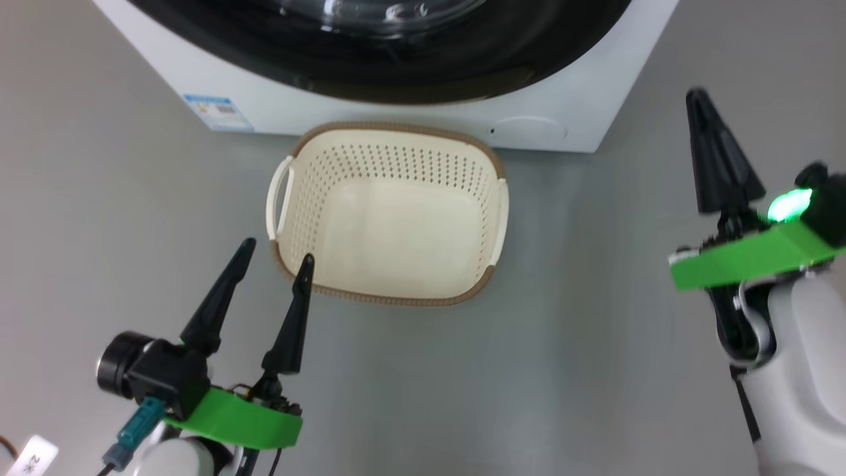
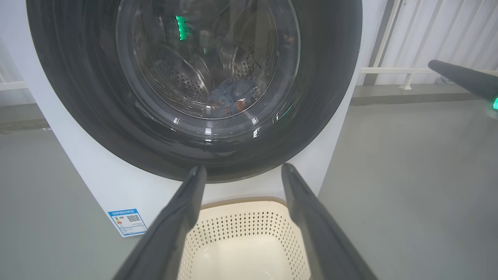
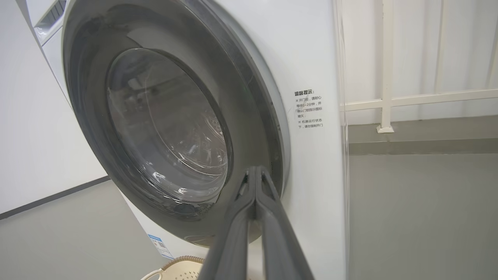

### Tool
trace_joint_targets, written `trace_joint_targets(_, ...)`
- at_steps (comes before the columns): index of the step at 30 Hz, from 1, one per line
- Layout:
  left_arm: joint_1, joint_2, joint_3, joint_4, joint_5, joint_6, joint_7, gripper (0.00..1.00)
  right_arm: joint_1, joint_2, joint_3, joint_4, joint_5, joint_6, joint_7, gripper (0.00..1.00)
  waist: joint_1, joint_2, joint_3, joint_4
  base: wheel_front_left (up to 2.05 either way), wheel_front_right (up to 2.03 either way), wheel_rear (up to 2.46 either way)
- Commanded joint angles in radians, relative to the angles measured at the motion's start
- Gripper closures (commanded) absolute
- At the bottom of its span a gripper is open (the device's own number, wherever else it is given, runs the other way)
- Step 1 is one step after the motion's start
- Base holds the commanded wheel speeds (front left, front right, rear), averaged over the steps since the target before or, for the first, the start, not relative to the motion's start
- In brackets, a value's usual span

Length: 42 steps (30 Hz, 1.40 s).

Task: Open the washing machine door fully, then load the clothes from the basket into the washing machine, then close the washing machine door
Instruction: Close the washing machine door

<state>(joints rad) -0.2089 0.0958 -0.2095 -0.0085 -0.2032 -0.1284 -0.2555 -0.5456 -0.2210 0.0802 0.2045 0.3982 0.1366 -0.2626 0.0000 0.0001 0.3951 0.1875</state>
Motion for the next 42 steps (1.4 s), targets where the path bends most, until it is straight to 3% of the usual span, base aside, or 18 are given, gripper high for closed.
trace_joint_targets(1,0.011,0.027,0.042,-0.018,0.012,-0.002,-0.006,0.00,0.041,0.012,0.011,-0.029,0.013,-0.006,0.001,1.00,0.0000,-0.0001,-0.060,-0.047,0.00,0.00,0.00)
trace_joint_targets(8,0.083,0.033,0.089,-0.005,0.016,-0.002,-0.006,0.00,0.192,0.043,-0.014,-0.059,0.017,-0.006,0.001,1.00,0.0000,-0.0001,-0.147,-0.096,0.00,0.00,0.00)
trace_joint_targets(9,0.092,0.034,0.095,-0.003,0.016,-0.002,-0.006,0.00,0.211,0.047,-0.016,-0.062,0.015,-0.006,0.001,0.91,0.0000,-0.0001,-0.158,-0.101,0.00,0.00,0.00)
trace_joint_targets(10,0.100,0.034,0.101,-0.002,0.015,-0.002,-0.006,0.00,0.228,0.051,-0.021,-0.067,0.010,-0.006,0.001,0.64,0.0000,-0.0001,-0.168,-0.105,0.00,0.00,0.00)
trace_joint_targets(11,0.109,0.033,0.108,-0.002,0.016,-0.002,-0.006,0.00,0.245,0.054,-0.024,-0.074,0.003,-0.006,0.001,0.15,0.0000,-0.0001,-0.177,-0.109,0.00,0.00,0.00)
trace_joint_targets(12,0.116,0.032,0.116,-0.001,0.018,-0.002,-0.006,0.00,0.263,0.055,-0.022,-0.077,-0.005,-0.006,0.001,0.00,0.0000,-0.0001,-0.184,-0.113,0.00,0.00,0.00)
trace_joint_targets(24,0.190,-0.008,0.232,0.011,0.045,-0.002,-0.006,0.00,0.411,0.094,-0.036,-0.116,-0.042,-0.006,0.001,0.00,0.0000,-0.0001,-0.265,-0.147,0.00,0.00,0.00)
trace_joint_targets(42,0.298,-0.035,0.298,0.006,0.075,-0.002,-0.006,0.00,0.581,0.132,-0.100,-0.157,-0.115,-0.006,0.001,0.00,0.0000,-0.0001,-0.356,-0.164,0.00,0.00,0.00)
